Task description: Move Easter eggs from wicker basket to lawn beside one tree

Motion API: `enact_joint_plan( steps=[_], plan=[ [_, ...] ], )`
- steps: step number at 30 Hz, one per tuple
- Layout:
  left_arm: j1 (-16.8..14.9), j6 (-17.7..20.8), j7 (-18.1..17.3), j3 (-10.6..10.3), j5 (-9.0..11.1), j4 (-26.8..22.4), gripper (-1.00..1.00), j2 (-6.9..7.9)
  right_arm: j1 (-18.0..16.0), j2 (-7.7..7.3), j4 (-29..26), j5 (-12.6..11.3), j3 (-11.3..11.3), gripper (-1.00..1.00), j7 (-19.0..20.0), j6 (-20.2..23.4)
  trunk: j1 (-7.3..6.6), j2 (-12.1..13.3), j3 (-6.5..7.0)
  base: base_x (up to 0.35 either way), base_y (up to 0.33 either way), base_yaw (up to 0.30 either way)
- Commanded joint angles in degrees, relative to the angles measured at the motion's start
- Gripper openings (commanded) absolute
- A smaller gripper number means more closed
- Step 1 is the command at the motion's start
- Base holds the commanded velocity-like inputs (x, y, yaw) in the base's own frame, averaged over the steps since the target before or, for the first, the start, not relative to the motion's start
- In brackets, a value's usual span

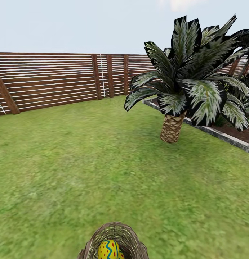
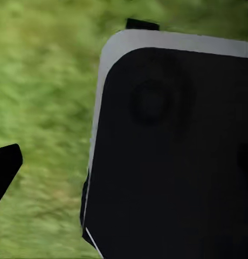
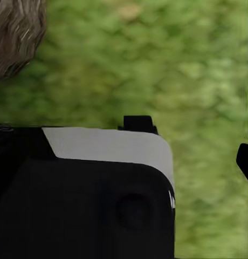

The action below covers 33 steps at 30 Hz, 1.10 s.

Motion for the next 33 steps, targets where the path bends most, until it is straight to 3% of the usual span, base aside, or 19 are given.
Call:
enact_joint_plan(
  steps=[1,6,9,12,14,15,17,18,21,25,29,33],
  plan=[
    [-0.42,1.05,0.04,0.28,0.22,-0.87,1.0,0.36,-0.49,0.01,-1.03,0.02,-0.02,1.0,-0.26,1.41,-0.01,-0.02,-0.06,0.0,0.0,0.0],
    [-6.36,15.12,0.16,2.94,1.61,-5.64,1.0,3.91,-5.3,-0.17,-10.32,-0.21,-0.03,1.0,-2.15,18.36,-0.01,-0.02,-0.06,0.0,0.0,0.0],
    [-9.45,20.25,0.34,4.08,1.79,-9.21,1.0,5.37,-8.54,-0.2,-13.5,-0.42,-0.07,1.0,-3.15,23.44,-0.01,-0.02,-0.06,0.0,0.0,0.0],
    [-11.48,22.32,0.49,4.5,1.8,-13.37,1.0,6.1,-11.72,-0.05,-14.49,-0.61,-0.1,1.0,-4.58,25.17,-0.01,-0.02,-0.06,0.0,0.0,0.0],
    [-13.6,24.83,1.0,4.67,1.77,-17.38,1.0,6.44,-15.56,0.09,-14.48,-0.76,-0.11,1.0,-6.73,26.09,-0.01,-0.02,-0.06,0.0,0.0,0.0],
    [-16.77,29.12,2.09,4.75,1.76,-21.35,1.0,6.59,-19.91,0.28,-14.43,-0.83,-0.11,1.0,-9.84,28.7,-0.01,-0.02,-0.06,0.0,0.0,0.0],
    [-19.31,32.23,2.69,4.78,1.77,-23.39,1.0,6.62,-23.85,0.86,-14.42,-0.86,-0.12,1.0,-12.42,32.32,-0.01,-0.02,-0.06,0.0,0.0,0.0],
    [-22.04,34.56,3.0,4.83,1.82,-24.37,1.0,6.58,-25.62,1.24,-14.41,-0.87,-0.12,1.0,-13.42,33.94,-0.01,-0.02,-0.06,0.0,0.0,0.0],
    [-27.03,36.63,3.23,4.8,1.96,-24.18,1.0,6.11,-29.99,2.06,-14.25,-0.86,-0.1,1.0,-15.44,36.54,-0.01,-0.02,-0.06,0.0,0.0,0.0],
    [-30.96,36.86,3.38,4.79,2.01,-22.1,1.0,5.28,-34.95,2.34,-11.41,-0.76,-0.1,1.0,-17.82,37.31,-0.01,-0.02,-0.06,0.0,0.0,0.0],
    [-32.15,37.2,3.36,4.73,2.0,-21.93,1.0,4.38,-37.42,2.47,-8.62,-0.59,-0.08,1.0,-18.41,37.23,-0.01,-0.02,-0.06,0.0,0.0,0.0],
    [-32.42,37.3,3.33,4.51,1.87,-21.68,1.0,3.13,-37.94,3.82,-8.01,-0.46,0.03,1.0,-18.34,37.3,-0.01,-0.02,-0.06,-0.003,0.0,0.0]
  ],
)
